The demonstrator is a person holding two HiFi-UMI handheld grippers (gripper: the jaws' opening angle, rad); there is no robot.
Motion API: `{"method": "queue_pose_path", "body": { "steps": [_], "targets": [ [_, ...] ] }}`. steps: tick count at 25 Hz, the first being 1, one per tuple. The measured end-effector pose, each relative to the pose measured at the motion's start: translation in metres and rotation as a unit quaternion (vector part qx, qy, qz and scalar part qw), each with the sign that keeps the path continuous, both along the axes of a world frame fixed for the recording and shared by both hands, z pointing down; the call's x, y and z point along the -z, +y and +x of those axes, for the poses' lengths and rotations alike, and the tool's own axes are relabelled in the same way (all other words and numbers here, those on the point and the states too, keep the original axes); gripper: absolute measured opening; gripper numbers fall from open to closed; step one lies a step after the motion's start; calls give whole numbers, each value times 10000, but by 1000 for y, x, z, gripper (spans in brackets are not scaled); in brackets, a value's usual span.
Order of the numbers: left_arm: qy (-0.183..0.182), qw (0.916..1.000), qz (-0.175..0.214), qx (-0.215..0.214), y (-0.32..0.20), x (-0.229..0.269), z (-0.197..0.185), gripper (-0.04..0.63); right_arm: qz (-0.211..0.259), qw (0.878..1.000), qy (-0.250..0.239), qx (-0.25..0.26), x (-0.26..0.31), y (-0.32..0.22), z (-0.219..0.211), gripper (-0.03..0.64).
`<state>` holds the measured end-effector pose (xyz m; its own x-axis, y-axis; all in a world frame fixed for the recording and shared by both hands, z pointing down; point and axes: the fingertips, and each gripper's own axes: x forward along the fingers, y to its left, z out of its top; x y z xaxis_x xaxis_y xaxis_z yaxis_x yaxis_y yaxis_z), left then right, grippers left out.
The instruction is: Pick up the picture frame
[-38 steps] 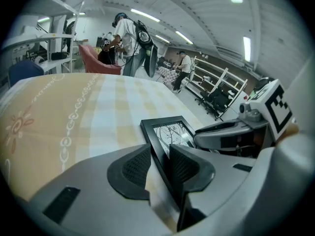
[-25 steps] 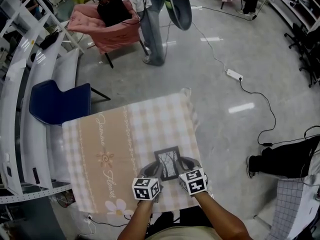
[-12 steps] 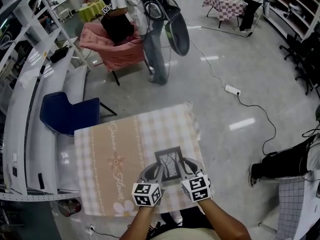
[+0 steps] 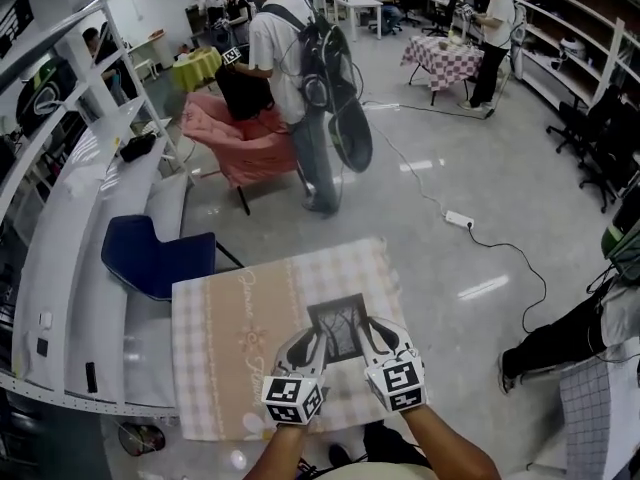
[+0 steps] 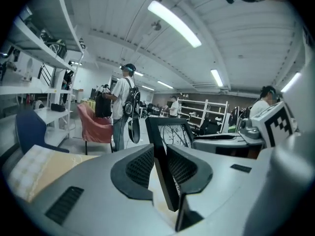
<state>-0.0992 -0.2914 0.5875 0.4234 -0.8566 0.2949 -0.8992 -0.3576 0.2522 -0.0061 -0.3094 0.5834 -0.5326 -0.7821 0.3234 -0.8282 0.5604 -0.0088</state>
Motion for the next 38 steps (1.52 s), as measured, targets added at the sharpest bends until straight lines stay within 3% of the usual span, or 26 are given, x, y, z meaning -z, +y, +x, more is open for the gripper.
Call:
{"method": "queue_pose_path", "body": {
  "steps": [13, 25, 38],
  "targets": [
    [-4, 9935, 1128, -159, 40, 111, -9, 81, 1065, 9942, -171, -47, 114, 46, -8, 81],
    [15, 9759, 2175, -161, 88, 202, -15, 81, 1971, 9800, -264, 103, 206, 94, -14, 81],
    [-1, 9658, 2585, -180, 127, 236, -31, 81, 2280, 9731, -281, 150, 240, 131, -29, 81]
  ]
}}
